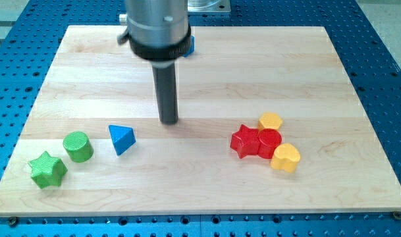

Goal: Place the blue triangle diagonally top right to the green circle

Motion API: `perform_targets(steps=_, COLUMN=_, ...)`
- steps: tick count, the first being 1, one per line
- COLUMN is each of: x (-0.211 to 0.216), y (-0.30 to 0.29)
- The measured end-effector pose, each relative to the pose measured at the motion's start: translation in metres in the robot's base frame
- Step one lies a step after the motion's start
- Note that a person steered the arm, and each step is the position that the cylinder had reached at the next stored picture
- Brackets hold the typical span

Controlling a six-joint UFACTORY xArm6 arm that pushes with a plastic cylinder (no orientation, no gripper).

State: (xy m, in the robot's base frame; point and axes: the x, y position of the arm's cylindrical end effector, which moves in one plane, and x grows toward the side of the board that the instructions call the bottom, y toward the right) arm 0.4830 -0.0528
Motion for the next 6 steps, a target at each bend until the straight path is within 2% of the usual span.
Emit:
perform_targets(steps=1, x=0.067, y=0.0)
perform_targets(steps=2, x=0.086, y=-0.005)
perform_targets(steps=4, x=0.059, y=-0.044)
perform_targets(steps=5, x=0.036, y=-0.055)
perform_targets(steps=6, x=0.031, y=-0.055)
